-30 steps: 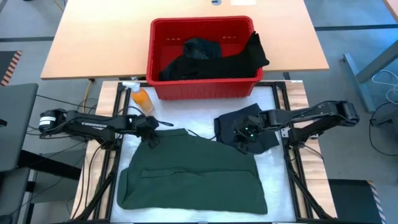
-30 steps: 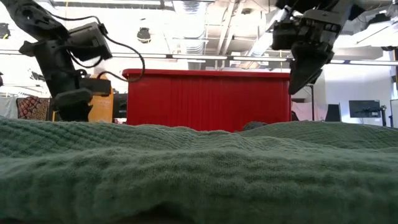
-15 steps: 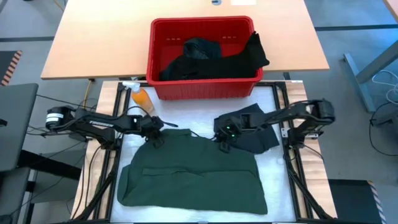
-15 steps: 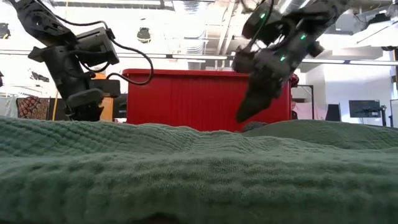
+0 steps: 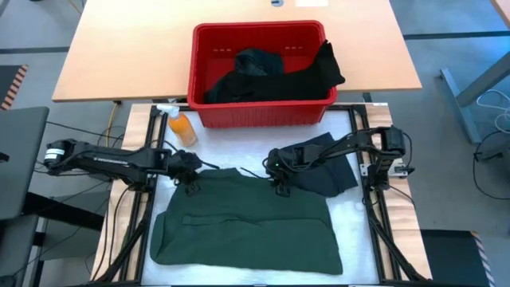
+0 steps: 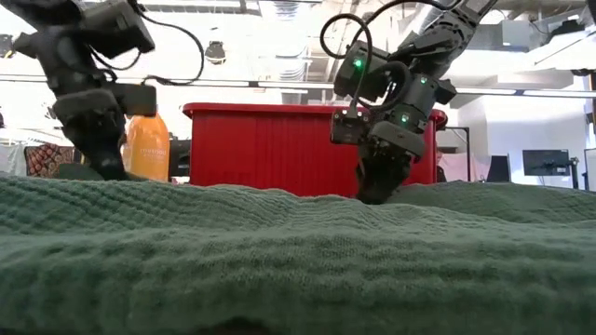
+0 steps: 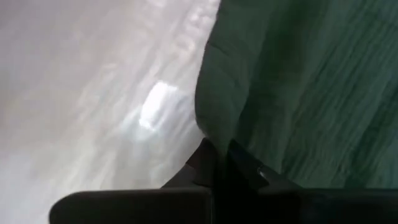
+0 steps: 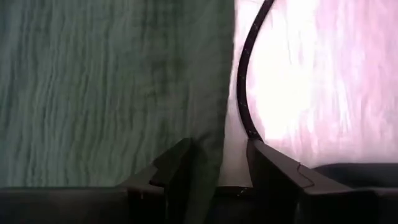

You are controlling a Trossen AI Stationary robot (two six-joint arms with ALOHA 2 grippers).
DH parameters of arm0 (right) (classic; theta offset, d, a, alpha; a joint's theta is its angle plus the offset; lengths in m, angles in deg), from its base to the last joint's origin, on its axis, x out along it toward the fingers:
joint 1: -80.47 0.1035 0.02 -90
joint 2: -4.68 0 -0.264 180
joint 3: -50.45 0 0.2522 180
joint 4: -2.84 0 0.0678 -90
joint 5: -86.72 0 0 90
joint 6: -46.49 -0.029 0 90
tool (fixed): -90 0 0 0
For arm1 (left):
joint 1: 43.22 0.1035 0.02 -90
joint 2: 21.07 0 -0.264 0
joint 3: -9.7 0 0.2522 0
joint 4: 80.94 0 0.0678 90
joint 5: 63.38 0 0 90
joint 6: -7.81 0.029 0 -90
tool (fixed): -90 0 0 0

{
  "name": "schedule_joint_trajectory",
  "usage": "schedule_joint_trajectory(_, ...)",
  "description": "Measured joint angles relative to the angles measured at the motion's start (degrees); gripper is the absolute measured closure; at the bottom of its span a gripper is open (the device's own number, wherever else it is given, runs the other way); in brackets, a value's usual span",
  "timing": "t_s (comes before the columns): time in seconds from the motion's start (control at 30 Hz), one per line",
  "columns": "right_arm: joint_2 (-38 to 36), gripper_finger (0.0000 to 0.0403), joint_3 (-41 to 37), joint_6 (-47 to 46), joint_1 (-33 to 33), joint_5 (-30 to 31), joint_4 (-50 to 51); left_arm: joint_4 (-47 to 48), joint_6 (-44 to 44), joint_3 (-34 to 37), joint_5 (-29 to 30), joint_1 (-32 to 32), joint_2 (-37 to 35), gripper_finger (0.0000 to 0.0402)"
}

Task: Fold laundry
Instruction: Fold the dark green shirt

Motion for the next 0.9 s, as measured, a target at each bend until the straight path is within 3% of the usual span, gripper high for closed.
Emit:
schedule_joint_trajectory(0.17,-0.9,0.022,-0.1,2.0,-0.4,0.0,-0.3,1.1,-0.1,-1.1,2.5,-0.2,-5.4,0.0401)
schedule_joint_trajectory(0.47,-0.9,0.0239,0.4,2.0,-2.0,0.0,-3.5,3.1,-1.5,-1.1,5.9,-0.7,-8.4,0.0401)
schedule_joint_trajectory(0.73,-5.9,0.0244,6.3,1.6,-2.6,0.0,13.3,8.8,-3.0,-3.6,13.2,-2.1,-13.1,0.0401)
schedule_joint_trajectory(0.9,-14.3,0.0245,0.3,-0.3,-1.4,0.1,19.1,10.9,-3.0,-6.9,14.7,-4.2,-16.1,0.0401)
